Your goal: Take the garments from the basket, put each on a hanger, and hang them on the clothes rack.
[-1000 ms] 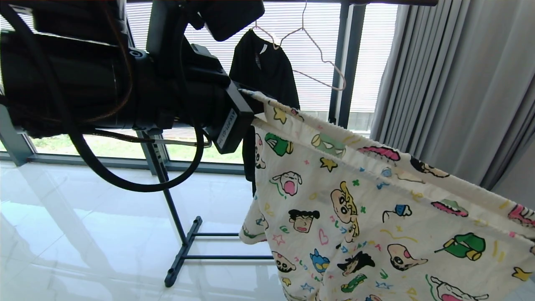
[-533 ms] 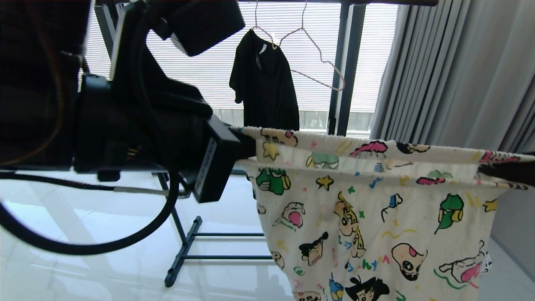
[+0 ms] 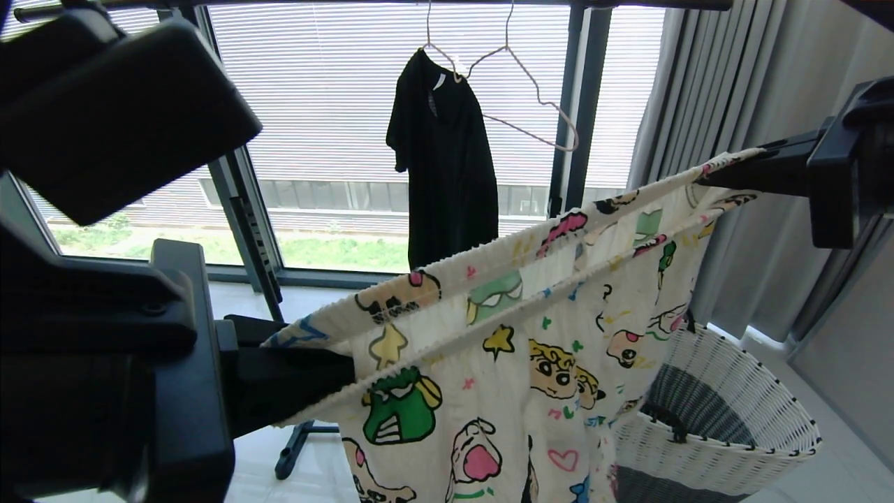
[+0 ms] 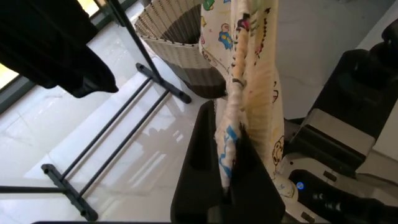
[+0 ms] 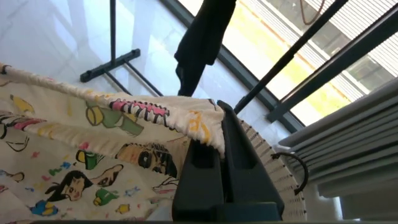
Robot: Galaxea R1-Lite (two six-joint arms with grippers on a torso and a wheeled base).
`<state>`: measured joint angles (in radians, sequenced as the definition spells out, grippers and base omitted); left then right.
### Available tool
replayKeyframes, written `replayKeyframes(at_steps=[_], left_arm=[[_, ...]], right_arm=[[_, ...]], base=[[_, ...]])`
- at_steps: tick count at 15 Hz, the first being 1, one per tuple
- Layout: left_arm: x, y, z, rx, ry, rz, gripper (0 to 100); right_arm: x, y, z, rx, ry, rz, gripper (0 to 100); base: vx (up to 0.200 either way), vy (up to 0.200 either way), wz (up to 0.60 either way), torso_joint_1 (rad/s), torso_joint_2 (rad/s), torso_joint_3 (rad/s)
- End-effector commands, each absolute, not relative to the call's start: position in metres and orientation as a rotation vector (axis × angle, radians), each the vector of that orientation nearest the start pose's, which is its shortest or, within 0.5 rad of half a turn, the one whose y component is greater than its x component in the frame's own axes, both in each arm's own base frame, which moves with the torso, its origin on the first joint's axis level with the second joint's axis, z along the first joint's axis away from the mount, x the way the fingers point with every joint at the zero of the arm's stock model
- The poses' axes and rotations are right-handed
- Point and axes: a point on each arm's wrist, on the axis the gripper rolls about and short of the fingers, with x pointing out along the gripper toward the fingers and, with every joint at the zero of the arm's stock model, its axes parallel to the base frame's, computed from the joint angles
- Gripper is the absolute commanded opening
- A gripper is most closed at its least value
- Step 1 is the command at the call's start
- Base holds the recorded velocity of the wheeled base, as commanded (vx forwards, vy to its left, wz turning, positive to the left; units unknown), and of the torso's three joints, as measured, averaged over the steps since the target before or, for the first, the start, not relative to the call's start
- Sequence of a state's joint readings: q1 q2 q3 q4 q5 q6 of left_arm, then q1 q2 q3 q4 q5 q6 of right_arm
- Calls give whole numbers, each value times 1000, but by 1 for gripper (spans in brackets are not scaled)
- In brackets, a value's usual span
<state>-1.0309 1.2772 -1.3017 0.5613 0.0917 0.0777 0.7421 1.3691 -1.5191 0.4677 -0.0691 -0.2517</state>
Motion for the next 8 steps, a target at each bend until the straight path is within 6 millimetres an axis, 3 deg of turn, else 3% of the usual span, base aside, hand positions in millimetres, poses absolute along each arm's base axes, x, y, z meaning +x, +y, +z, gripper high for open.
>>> replayKeyframes(at_steps=[1,2,5,6,8], left_arm=[[90,-146,315,368,434,-934,0],[97,-151,311,388,449,-888,0],[157,-167,311,391,307,-589,0],[167,-169,315,384,258,-564,0],[168,-170,319,383,239,-575,0]], right_arm=[[149,134,361,-374,223,703,0],[143,129,362,-377,229,705,0],[120,108,360,-400,285,712,0],[115,104,360,-401,287,712,0],[112,101,360,-397,283,711,0]], base=[[0,0,0,0,0,0],[0,0,0,0,0,0],[0,0,0,0,0,0],[0,0,0,0,0,0],[0,0,0,0,0,0]])
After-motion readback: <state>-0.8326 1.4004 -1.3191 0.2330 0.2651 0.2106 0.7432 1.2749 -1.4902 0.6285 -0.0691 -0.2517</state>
